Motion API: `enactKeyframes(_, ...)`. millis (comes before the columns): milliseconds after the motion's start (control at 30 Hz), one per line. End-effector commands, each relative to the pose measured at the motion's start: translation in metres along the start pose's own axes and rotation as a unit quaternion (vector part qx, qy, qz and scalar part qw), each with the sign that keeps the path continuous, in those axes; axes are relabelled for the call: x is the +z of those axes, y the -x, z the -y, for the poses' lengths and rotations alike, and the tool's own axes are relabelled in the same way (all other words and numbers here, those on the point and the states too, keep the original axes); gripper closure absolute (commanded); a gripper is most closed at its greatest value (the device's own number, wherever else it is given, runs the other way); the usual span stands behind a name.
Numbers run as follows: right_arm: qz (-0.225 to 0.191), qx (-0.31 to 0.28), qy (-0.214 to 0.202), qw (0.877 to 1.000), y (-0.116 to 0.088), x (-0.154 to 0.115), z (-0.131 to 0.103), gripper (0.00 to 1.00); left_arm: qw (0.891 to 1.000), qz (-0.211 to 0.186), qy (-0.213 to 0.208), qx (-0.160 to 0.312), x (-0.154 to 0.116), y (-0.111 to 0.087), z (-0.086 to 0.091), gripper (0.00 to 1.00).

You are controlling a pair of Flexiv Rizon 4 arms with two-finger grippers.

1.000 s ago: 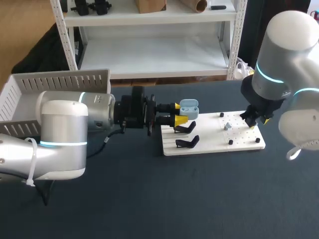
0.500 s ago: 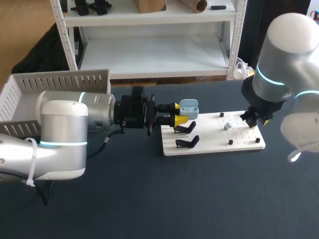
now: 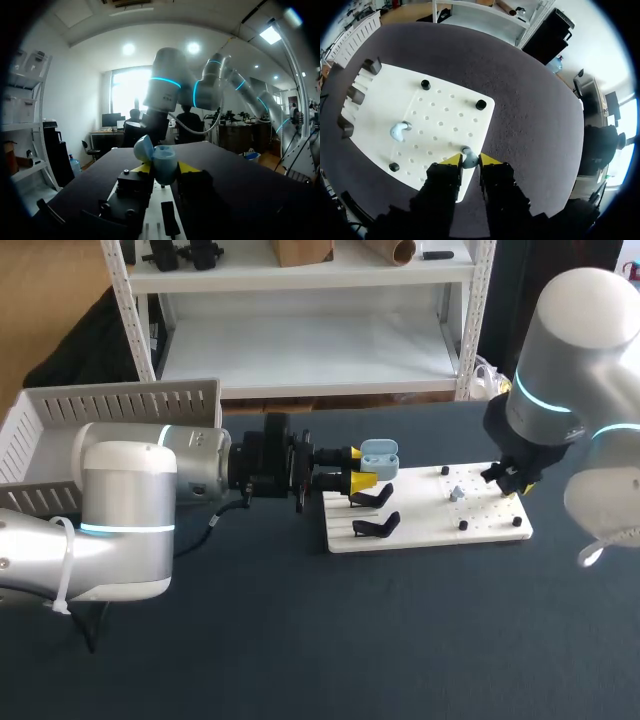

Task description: Pick up each earbud case from the left stands, insert the matching earbuds, close the lid, and place the case in the box.

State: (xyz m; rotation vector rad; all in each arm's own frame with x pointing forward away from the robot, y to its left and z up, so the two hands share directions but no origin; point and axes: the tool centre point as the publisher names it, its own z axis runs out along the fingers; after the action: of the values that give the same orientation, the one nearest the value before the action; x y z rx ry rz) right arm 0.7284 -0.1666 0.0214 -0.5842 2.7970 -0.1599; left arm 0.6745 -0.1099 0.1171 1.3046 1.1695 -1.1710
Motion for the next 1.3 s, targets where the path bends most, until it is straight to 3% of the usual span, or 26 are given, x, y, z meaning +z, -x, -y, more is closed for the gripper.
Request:
enactKeyframes(33,0.003,0.001,-0.003,1.0,-0.003,-0.001,-0.001,1.0,1.0,0.002,0.001,0.001,0.0,-0.001,0.0,1.0)
enactKeyframes(367,0.004,0.001,-0.004,1.0,-0.008,-0.014,-0.002,1.0,1.0,0.002,0.001,0.001,0.0,-0.001,0.0,1.0)
enactKeyframes(700,0.026,-0.014,-0.022,0.999,-0.02,-0.064,-0.01,1.0,1.0,0.002,0.001,0.001,0.0,-0.001,0.0,1.0)
enactKeyframes(1033,0.053,-0.046,-0.041,0.997,-0.017,-0.144,-0.052,1.0,1.0,0.002,0.001,0.001,0.0,-0.001,0.0,1.0)
enactKeyframes(1300,0.012,-0.025,-0.058,0.998,-0.014,-0.195,-0.093,1.0,1.0,0.002,0.001,0.001,0.0,-0.001,0.0,1.0)
